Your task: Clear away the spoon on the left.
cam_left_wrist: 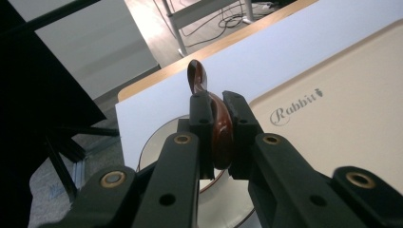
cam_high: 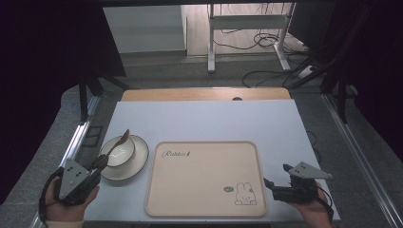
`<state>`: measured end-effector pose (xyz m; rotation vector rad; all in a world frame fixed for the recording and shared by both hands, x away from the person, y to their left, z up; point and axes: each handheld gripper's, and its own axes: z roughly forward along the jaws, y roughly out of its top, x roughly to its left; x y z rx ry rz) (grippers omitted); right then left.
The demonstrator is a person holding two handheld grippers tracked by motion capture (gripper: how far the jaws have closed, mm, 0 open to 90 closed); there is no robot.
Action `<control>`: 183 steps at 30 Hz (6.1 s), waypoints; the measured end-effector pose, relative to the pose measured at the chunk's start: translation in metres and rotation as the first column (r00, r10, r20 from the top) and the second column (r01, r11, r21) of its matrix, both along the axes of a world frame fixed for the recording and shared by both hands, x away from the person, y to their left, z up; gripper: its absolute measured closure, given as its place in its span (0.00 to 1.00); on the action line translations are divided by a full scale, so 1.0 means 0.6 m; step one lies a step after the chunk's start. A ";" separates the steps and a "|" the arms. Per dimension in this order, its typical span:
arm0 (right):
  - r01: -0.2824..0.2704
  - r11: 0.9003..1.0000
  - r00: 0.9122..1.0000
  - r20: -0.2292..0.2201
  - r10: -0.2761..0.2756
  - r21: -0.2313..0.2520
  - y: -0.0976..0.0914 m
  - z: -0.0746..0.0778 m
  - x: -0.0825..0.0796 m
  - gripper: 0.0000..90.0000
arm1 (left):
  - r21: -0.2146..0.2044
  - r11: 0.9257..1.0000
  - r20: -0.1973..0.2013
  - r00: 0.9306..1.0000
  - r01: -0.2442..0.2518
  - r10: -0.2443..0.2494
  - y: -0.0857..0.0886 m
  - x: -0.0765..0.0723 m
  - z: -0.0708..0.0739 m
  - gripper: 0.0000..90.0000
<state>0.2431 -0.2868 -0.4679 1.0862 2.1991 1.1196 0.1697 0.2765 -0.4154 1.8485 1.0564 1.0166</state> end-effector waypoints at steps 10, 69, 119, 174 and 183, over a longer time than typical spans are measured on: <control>0.001 1.000 1.000 -0.001 -0.001 -0.001 -0.001 0.000 0.000 0.15 | 0.009 0.999 0.006 0.999 0.035 -0.035 -0.021 0.019 0.018 0.94; -0.005 1.000 1.000 0.002 0.005 -0.007 0.001 -0.002 -0.001 0.15 | 0.040 0.982 -0.100 0.979 0.185 -0.180 -0.125 0.079 -0.018 0.94; -0.011 1.000 1.000 -0.004 0.011 -0.011 -0.001 -0.003 0.000 0.15 | 0.180 0.948 -0.208 0.952 0.262 -0.224 -0.184 0.086 -0.099 0.94; -0.031 0.999 0.999 -0.022 0.030 -0.022 0.002 -0.007 0.000 0.15 | 0.208 0.881 -0.438 0.846 0.425 -0.305 -0.241 0.074 -0.159 0.61; -0.026 1.000 1.000 -0.018 0.026 -0.014 0.001 -0.006 0.000 0.15 | 0.117 0.917 -0.429 0.852 0.381 -0.300 -0.228 0.080 -0.148 0.19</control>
